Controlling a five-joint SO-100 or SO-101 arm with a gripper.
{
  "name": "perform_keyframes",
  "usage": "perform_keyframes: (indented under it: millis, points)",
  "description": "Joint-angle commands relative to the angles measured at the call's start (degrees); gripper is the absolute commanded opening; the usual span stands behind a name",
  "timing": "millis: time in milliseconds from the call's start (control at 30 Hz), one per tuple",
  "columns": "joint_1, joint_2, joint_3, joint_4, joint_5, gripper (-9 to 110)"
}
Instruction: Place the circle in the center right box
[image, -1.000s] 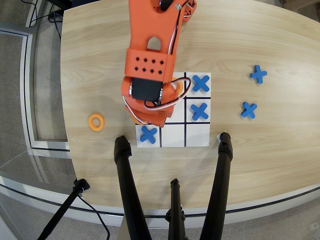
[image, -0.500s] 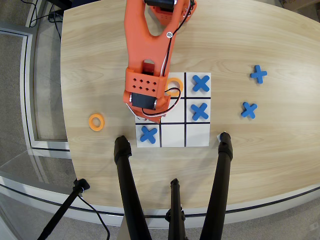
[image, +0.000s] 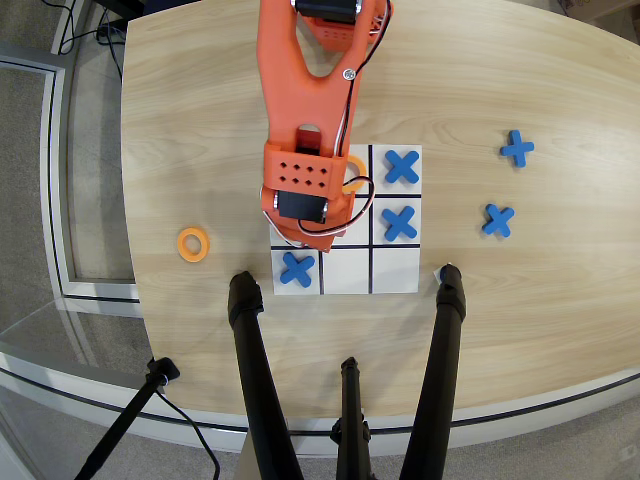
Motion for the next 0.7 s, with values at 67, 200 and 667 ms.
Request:
perform_keyframes:
  millis: [67, 200, 667]
  points:
    - [-0.3, 0.2, -0.8, 0.6, 0.4, 0]
    - [0.4, 0.7, -1.7, 0.6, 0.4, 6]
    - [2.5, 13.4, -10.8, 13.6, 0.9, 13]
